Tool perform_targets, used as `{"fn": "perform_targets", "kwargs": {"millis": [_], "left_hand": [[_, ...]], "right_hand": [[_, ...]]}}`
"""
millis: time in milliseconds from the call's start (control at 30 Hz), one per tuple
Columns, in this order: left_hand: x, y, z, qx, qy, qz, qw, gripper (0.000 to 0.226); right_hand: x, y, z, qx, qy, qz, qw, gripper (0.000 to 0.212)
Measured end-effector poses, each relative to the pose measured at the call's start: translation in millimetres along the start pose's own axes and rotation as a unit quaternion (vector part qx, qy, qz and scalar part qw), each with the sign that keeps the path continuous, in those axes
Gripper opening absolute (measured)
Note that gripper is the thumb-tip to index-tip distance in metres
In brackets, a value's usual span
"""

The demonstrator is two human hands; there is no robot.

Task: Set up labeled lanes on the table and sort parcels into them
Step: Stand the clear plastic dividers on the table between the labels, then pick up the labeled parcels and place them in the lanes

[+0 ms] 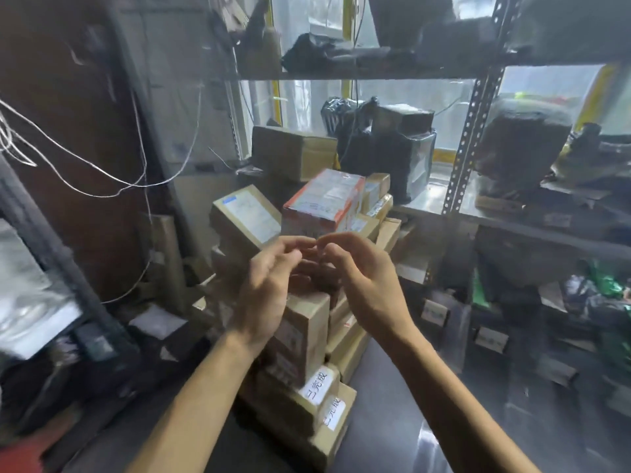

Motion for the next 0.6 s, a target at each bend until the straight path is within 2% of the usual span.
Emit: {"fn": "perform_targets", "kwargs": {"millis": [167, 267, 400, 500, 600], "left_hand": [[24, 41, -25, -0.093, 0.017, -0.131, 0.987, 0.022], [33, 69, -25, -0.103, 0.032, -0.204, 0.973, 0.020], [23, 100, -6, -0.029, 0.063, -0.159, 0.985, 0.049], [9, 109, 11, 0.045, 0.076, -0.096, 0.991, 0.060], [-1, 119, 28, 0.089, 0.093, -0.044, 0.991, 0.046]], "right_hand": [[-8, 36, 8, 0.011, -0.020, -0.042, 0.999, 0.013], [-13, 59, -1, 0.001, -0.016, -0.068, 0.998, 0.012], [-19, 79, -29, -0.062, -0.037, -0.124, 0.990, 0.003], [-27, 89, -43, -0.099, -0.049, -0.142, 0.984, 0.044], [-35, 99, -56, -0.120, -0.058, -0.141, 0.981, 0.074]]}}
Point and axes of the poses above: each hand's wrist, its own y-axis towards the middle knuckle, its own x-axis out of the back of the hand, z = x × y, the point moved 7 cm from there along y, towards the middle knuckle, and after that the axes turned 14 degrees about -z, right-handed, at the moved point
